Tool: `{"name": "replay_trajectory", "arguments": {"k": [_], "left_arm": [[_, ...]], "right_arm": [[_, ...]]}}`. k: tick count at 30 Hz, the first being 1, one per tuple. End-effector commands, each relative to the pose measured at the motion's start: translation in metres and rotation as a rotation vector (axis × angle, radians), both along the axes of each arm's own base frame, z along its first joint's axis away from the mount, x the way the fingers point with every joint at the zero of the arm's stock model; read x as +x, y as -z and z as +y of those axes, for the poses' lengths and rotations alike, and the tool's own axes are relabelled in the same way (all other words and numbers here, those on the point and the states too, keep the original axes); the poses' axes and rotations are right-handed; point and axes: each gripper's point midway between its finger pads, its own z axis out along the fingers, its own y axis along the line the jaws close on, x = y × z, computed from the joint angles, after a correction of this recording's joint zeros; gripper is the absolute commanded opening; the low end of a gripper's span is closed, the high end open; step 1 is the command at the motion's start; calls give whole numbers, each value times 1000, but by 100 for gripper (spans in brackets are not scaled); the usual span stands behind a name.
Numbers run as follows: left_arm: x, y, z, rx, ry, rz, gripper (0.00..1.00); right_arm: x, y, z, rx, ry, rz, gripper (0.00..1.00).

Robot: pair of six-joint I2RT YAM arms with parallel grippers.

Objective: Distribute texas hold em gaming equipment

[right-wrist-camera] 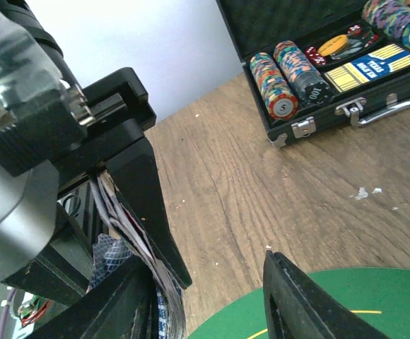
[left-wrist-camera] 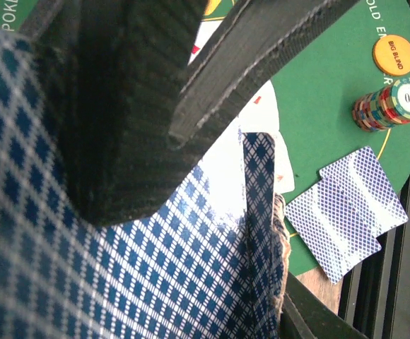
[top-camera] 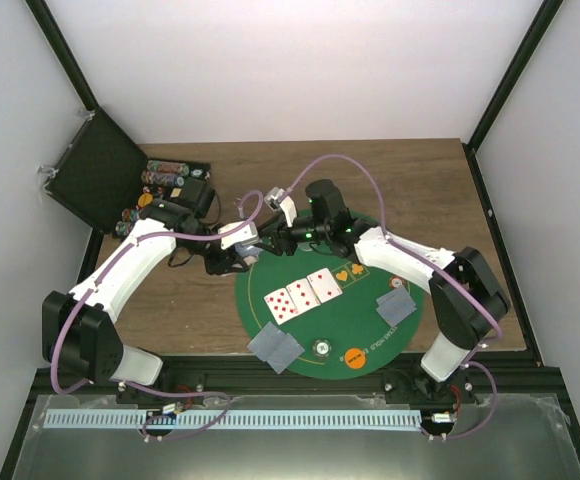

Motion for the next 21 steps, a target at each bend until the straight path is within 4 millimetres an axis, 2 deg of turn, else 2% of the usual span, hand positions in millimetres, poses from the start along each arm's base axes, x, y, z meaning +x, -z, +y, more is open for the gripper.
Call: {"name": "replay_trajectory", "arguments": {"k": [1, 6, 13, 16, 21], "left_arm": [[-9, -9, -6, -39, 40, 14, 30], [-8, -9, -6, -38, 40, 13, 30], [-8, -7, -5, -34, 39, 10, 30], [-8, -6, -5, -34, 39, 10, 30], [-6, -2, -4, -25, 34, 8, 30]], "right_arm": [[26, 7, -18, -65, 154, -27, 44], [30, 12, -21, -98, 177, -31, 42], [33, 9, -29, -114, 198, -48, 37], [29, 6, -28, -106, 175, -50, 35], [21, -2, -25, -81, 123, -50, 27]]}}
